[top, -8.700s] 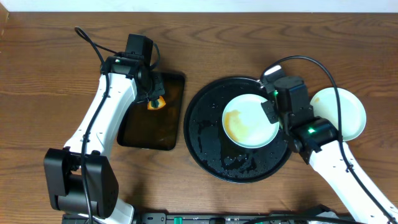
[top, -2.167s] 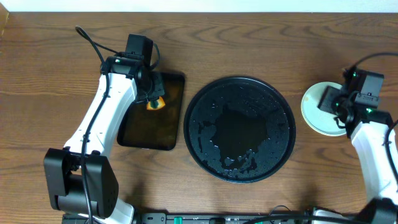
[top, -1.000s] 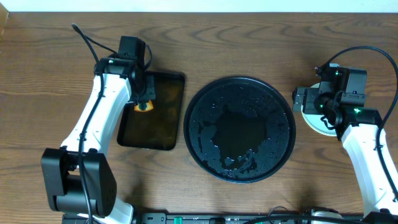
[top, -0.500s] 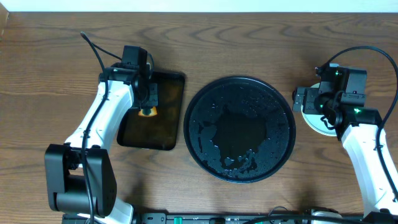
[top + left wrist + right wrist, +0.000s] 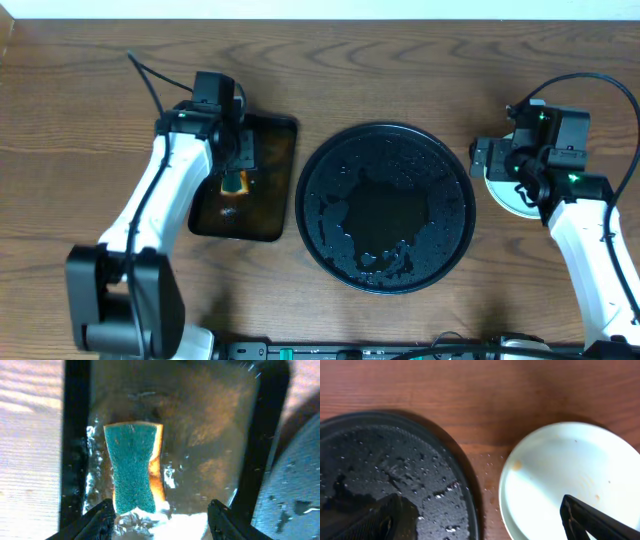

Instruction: Clean dirty plates on tray and stack at the side

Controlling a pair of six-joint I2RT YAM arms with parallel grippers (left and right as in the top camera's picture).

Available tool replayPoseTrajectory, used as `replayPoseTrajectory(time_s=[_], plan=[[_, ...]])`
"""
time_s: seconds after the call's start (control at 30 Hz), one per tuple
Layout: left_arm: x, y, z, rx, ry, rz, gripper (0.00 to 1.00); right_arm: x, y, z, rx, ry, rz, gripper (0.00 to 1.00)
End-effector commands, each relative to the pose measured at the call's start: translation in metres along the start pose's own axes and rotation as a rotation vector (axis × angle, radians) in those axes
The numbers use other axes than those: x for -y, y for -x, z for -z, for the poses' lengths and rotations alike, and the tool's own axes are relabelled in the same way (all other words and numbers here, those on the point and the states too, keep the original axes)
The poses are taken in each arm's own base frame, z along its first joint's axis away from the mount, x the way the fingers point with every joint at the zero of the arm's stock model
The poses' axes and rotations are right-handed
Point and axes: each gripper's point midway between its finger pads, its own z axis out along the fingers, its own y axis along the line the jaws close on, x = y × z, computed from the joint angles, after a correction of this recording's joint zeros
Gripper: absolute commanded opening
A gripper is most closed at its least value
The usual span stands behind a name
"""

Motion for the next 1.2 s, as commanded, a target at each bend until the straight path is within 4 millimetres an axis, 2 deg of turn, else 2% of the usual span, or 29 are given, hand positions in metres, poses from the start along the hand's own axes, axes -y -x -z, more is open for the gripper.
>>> replayPoseTrajectory(time_s=[0.0, 0.13, 0.23, 0.3, 0.33, 0.47, 0.57, 0.7, 0.87, 1.0, 1.17], plan=[[0.006, 0.031, 0.042, 0.157, -0.029, -0.006, 0.61, -0.025, 0.013, 0.0, 0.045, 0.077, 0.051, 0.99], [0.007, 0.044, 0.058, 0.237, -0.036, -0.004, 0.61, -0.049, 0.033, 0.002, 0.134, 0.117, 0.118, 0.99], [0.002, 0.037, 0.058, 0.212, -0.011, 0.0, 0.67, -0.055, 0.041, 0.003, 0.17, 0.111, 0.148, 0.99], [-0.002, 0.021, 0.055, 0.145, -0.002, 0.014, 0.69, -0.053, 0.029, 0.001, 0.122, 0.108, 0.143, 0.99], [-0.005, 0.011, 0.054, 0.105, 0.005, 0.04, 0.74, -0.052, 0.02, 0.0, 0.083, 0.106, 0.139, 0.99], [-0.02, -0.027, 0.058, -0.04, 0.033, 0.153, 0.76, -0.042, -0.018, 0.002, -0.075, 0.065, 0.078, 0.99], [-0.023, -0.038, 0.071, -0.049, 0.033, 0.158, 0.76, -0.039, -0.03, 0.01, -0.115, 0.049, 0.06, 0.99], [-0.023, -0.044, 0.099, 0.05, 0.018, 0.156, 0.77, -0.037, -0.031, 0.035, -0.093, 0.035, 0.063, 0.99], [-0.021, -0.055, 0.138, 0.274, -0.024, 0.135, 0.77, -0.039, -0.021, 0.08, 0.067, 0.037, 0.085, 0.99], [-0.021, -0.072, 0.164, 0.479, -0.062, 0.123, 0.78, -0.037, -0.021, 0.114, 0.194, 0.023, 0.088, 0.99], [-0.025, -0.097, 0.188, 0.633, -0.076, 0.123, 0.78, -0.033, -0.022, 0.14, 0.287, -0.001, 0.088, 0.99]])
